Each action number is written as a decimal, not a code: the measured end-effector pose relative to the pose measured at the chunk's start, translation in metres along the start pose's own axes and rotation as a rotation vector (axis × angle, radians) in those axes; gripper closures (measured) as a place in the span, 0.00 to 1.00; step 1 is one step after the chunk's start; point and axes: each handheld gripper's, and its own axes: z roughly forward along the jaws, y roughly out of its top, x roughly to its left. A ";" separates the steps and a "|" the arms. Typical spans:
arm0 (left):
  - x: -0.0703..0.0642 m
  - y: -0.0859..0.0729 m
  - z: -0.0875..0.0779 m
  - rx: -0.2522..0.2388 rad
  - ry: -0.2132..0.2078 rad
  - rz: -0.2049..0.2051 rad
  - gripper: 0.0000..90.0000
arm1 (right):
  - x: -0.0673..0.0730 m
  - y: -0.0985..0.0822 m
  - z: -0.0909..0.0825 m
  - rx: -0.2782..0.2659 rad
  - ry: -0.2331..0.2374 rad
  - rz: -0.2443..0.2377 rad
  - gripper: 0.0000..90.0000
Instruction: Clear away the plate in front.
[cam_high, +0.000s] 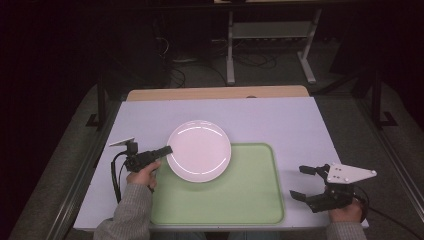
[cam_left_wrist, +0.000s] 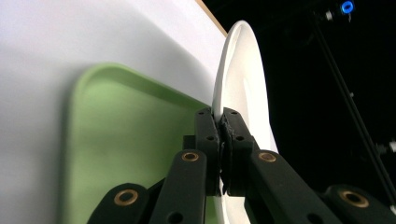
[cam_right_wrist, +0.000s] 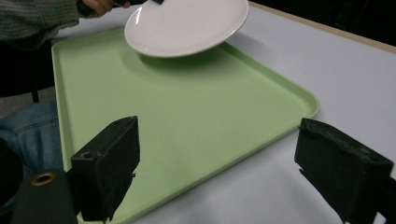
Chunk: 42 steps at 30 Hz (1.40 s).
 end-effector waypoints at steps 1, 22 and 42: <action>-0.004 -0.003 0.001 0.024 -0.011 0.019 0.97 | 0.000 0.000 -0.001 -0.013 0.004 0.004 0.15; -0.011 -0.032 0.004 0.132 0.019 0.073 0.97 | 0.001 0.000 0.002 0.008 0.001 -0.001 0.15; -0.019 -0.043 0.008 0.157 0.083 0.103 0.94 | 0.001 0.000 0.002 0.016 0.003 -0.003 0.15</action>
